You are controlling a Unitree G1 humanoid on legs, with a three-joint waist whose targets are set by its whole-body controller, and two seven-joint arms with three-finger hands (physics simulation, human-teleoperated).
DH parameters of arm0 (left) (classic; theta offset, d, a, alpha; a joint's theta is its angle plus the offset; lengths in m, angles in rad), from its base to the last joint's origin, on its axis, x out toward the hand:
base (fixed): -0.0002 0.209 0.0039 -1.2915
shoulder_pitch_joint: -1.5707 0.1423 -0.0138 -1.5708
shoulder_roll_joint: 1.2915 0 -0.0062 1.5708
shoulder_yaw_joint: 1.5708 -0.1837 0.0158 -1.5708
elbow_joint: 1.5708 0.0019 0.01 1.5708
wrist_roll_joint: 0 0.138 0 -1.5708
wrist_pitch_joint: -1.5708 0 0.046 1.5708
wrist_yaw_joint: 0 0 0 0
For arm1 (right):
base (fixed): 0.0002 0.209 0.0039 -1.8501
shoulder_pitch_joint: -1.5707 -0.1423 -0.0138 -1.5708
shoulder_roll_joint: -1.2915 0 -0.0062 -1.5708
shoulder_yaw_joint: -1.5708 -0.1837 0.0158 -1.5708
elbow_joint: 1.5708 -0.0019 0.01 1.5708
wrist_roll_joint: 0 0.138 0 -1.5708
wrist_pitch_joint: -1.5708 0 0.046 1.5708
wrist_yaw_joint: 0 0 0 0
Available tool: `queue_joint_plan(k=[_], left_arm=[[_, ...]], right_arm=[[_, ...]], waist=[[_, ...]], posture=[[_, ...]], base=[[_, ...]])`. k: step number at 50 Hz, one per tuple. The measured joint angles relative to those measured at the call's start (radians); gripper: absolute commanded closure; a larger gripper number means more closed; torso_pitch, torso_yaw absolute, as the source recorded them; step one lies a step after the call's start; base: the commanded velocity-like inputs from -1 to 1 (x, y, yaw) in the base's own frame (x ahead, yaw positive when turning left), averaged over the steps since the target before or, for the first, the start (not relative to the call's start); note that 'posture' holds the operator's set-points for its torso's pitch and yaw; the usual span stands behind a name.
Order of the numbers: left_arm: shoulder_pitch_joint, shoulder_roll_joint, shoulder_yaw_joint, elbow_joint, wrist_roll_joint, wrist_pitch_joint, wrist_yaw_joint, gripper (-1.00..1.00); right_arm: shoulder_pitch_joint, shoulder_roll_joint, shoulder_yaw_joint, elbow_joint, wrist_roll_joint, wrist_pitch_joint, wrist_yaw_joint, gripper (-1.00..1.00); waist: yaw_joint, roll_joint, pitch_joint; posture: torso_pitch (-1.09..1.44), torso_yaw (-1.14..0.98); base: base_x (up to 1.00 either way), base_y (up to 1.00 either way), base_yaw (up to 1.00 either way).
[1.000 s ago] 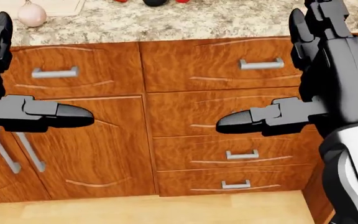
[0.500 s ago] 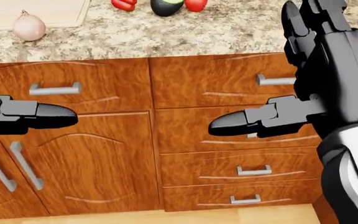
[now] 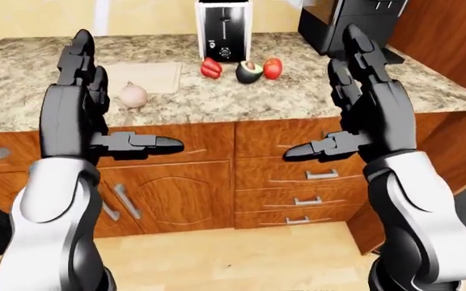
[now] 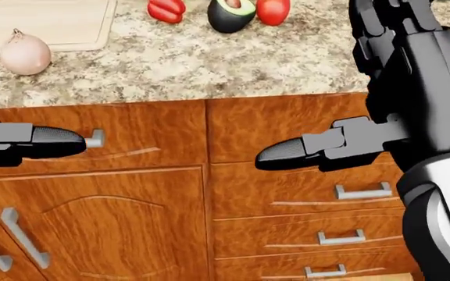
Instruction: Place the avocado, onion, tomato and bell pepper on the cutting board.
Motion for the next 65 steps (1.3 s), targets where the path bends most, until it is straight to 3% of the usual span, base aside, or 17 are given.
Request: queue_joint_plan(k=[5, 9, 12, 16, 25, 27, 29, 31, 35, 37, 38, 41, 53, 55, 60, 63, 65], left_arm=[[-0.004, 0.002, -0.018, 0.015, -0.014, 0.026, -0.012, -1.0], [-0.012, 0.008, -0.005, -0.017, -0.002, -0.001, -0.005, -1.0], [-0.011, 0.008, -0.009, -0.015, 0.004, -0.01, -0.006, -1.0], [0.008, 0.009, 0.002, 0.001, 0.013, 0.016, -0.009, -1.0], [-0.016, 0.02, 0.003, -0.036, 0.025, 0.02, -0.019, -1.0], [-0.001, 0.009, -0.01, -0.036, 0.025, 0.02, -0.022, -1.0], [0.001, 0.009, -0.02, -0.027, 0.021, 0.029, -0.031, -1.0], [-0.003, 0.011, -0.017, -0.028, 0.022, 0.031, -0.035, -1.0], [-0.007, 0.01, -0.015, -0.039, 0.033, 0.014, -0.035, -1.0], [-0.011, 0.012, -0.016, -0.036, 0.037, 0.009, -0.036, -1.0], [-0.007, 0.014, -0.012, -0.03, 0.04, 0.009, -0.037, -1.0], [0.004, 0.016, 0.002, -0.018, 0.05, 0.03, -0.037, -1.0], [-0.023, 0.024, 0.001, -0.03, 0.058, 0.022, -0.041, -1.0], [-0.021, 0.02, -0.002, -0.034, 0.055, 0.025, -0.045, -1.0], [-0.018, 0.018, -0.012, -0.022, 0.046, 0.036, -0.053, -1.0], [-0.016, 0.021, -0.004, -0.024, 0.049, 0.036, -0.051, -1.0], [-0.019, 0.025, 0.003, -0.036, 0.05, 0.037, -0.051, -1.0]], right_arm=[[0.007, -0.001, -0.008, 0.02, -0.013, 0.019, -0.001, -1.0], [-0.009, 0.001, -0.001, -0.015, -0.015, -0.002, 0.004, -1.0], [-0.01, 0.001, -0.002, -0.016, -0.013, -0.012, 0.009, -1.0], [0.01, 0.011, 0.019, 0.0, -0.005, 0.005, 0.02, -1.0], [-0.006, 0.008, 0.013, -0.038, -0.011, -0.01, 0.019, -1.0], [0.01, 0.006, 0.005, -0.035, -0.015, -0.007, 0.02, -1.0], [0.015, 0.006, 0.0, -0.024, -0.021, 0.01, 0.018, -1.0], [0.005, 0.004, 0.003, -0.023, -0.026, 0.015, 0.018, -1.0], [0.003, 0.006, 0.01, -0.044, -0.031, 0.003, 0.025, -1.0], [0.0, 0.007, 0.009, -0.041, -0.032, -0.001, 0.029, -1.0], [0.004, 0.016, 0.016, -0.035, -0.033, -0.003, 0.03, -1.0], [0.003, 0.024, 0.032, -0.015, -0.022, 0.016, 0.037, -1.0], [-0.022, 0.014, 0.021, -0.037, -0.01, 0.013, 0.033, -1.0], [-0.022, 0.016, 0.007, -0.034, -0.007, 0.019, 0.028, -1.0], [-0.014, 0.008, 0.009, -0.022, -0.017, 0.028, 0.01, -1.0], [-0.022, 0.01, 0.021, -0.026, -0.021, 0.029, 0.014, -1.0], [-0.025, 0.009, 0.022, -0.042, -0.022, 0.031, 0.018, -1.0]], waist=[[-0.017, -0.009, -0.03], [-0.014, 0.029, -0.031], [-0.017, 0.089, -0.034], [-0.007, 0.068, -0.004], [-0.015, -0.037, -0.007], [-0.023, -0.018, -0.001], [-0.019, -0.03, -0.013], [-0.017, -0.022, -0.021], [-0.03, 0.036, -0.012], [-0.035, 0.084, -0.021], [-0.026, 0.077, -0.014], [-0.012, 0.09, 0.003], [0.008, -0.025, -0.023], [0.0, -0.004, -0.019], [0.004, -0.032, 0.019], [0.002, -0.016, 0.02], [-0.004, 0.008, 0.012]], posture=[[0.0, 0.0], [0.0, 0.0], [0.0, 0.0], [0.0, 0.0], [0.0, 0.0], [0.0, 0.0], [0.0, 0.0], [0.0, 0.0], [0.0, 0.0], [0.0, 0.0], [0.0, 0.0], [0.0, 0.0], [0.0, 0.0], [0.0, 0.0], [0.0, 0.0], [0.0, 0.0], [0.0, 0.0]], base=[[0.0, 0.14, 0.0], [0.0, 0.23, 0.0], [0.06, 0.23, 0.0], [0.23, 0.25, 0.0], [0.29, 0.26, 0.0], [0.29, 0.26, 0.0], [0.3, 0.25, 0.0], [0.3, 0.26, 0.0], [0.36, 0.26, 0.0], [0.38, 0.26, 0.0], [0.38, 0.25, 0.0], [0.38, 0.26, 0.0], [0.35, 0.16, 0.0], [0.0, 0.0, 0.0], [0.0, 0.0, 0.0], [0.0, 0.0, 0.0], [0.0, 0.0, 0.0]])
